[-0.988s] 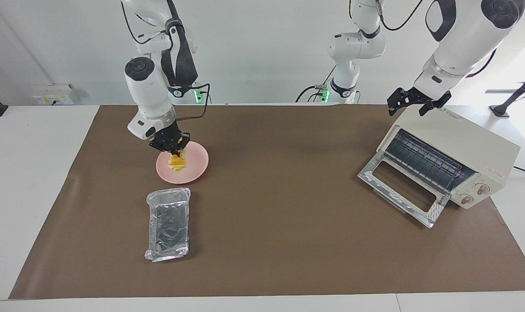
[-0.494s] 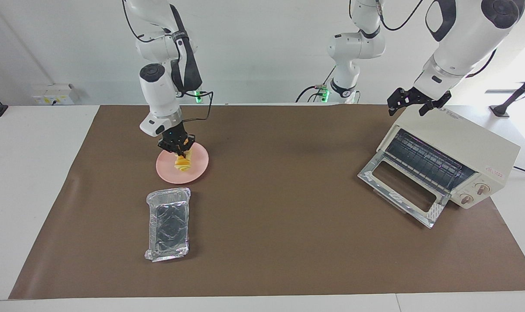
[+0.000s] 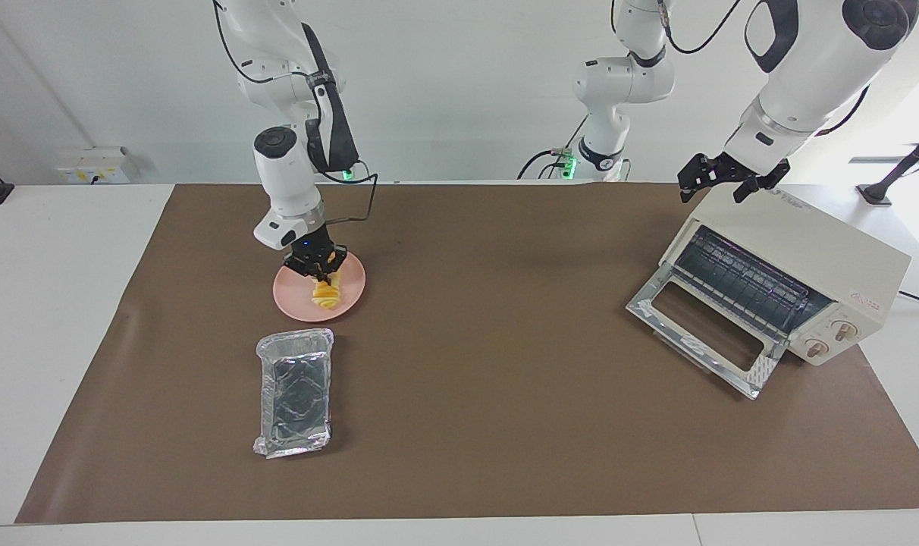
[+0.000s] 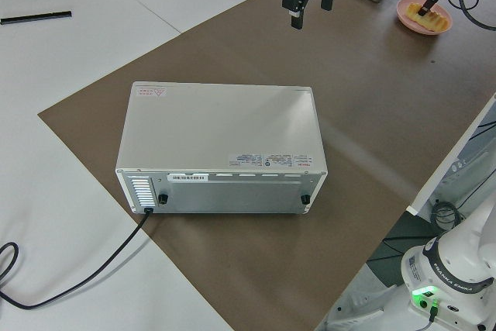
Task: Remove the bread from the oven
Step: 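Lower the bread rolls onto the pink plate and open the right gripper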
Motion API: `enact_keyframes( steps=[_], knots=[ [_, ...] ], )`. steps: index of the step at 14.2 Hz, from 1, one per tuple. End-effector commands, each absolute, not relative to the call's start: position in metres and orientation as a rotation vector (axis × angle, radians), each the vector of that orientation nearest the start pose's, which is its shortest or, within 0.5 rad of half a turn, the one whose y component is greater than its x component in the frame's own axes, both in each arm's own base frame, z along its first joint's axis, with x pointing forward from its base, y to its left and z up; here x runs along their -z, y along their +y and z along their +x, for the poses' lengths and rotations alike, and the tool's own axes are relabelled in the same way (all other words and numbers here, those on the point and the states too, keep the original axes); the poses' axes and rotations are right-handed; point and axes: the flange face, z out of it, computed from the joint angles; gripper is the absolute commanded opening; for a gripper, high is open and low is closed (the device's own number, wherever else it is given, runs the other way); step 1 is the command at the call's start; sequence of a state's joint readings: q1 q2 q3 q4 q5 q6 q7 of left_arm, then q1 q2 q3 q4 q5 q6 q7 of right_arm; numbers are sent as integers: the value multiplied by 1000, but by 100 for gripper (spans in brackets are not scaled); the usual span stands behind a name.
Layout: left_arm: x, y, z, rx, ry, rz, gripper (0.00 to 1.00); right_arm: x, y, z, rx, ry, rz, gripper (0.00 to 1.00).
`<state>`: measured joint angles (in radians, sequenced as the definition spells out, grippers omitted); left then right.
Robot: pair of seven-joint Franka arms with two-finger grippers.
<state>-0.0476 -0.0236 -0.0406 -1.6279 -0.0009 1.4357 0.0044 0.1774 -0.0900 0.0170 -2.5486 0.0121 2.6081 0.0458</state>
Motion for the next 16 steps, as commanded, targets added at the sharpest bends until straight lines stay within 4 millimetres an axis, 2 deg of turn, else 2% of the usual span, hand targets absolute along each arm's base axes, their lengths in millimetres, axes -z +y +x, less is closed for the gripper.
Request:
enact_keyframes(
  steps=[1, 3, 6, 8, 11, 14, 16],
  knots=[
    [-602, -45, 526, -243, 142, -3107, 100, -322, 89, 457, 247, -191, -3096, 100],
    [-602, -46, 526, -243, 144, -3107, 100, -334, 90, 465, 240, -197, -3097, 100],
    [-602, -46, 526, -243, 144, -3109, 100, -375, 87, 491, 105, -190, -3113, 100],
    [-602, -44, 526, -243, 140, -3108, 100, -405, 75, 506, 80, -211, -3115, 100],
    [-602, -45, 526, -243, 142, -3109, 100, -469, 51, 526, 29, -326, -3108, 100],
    [-602, -45, 526, -243, 142, -3109, 100, -538, 31, 528, -55, -387, -3112, 100],
    [-602, -45, 526, -243, 142, -3107, 100, -570, 18, 524, -83, -392, -3109, 100]
  ],
)
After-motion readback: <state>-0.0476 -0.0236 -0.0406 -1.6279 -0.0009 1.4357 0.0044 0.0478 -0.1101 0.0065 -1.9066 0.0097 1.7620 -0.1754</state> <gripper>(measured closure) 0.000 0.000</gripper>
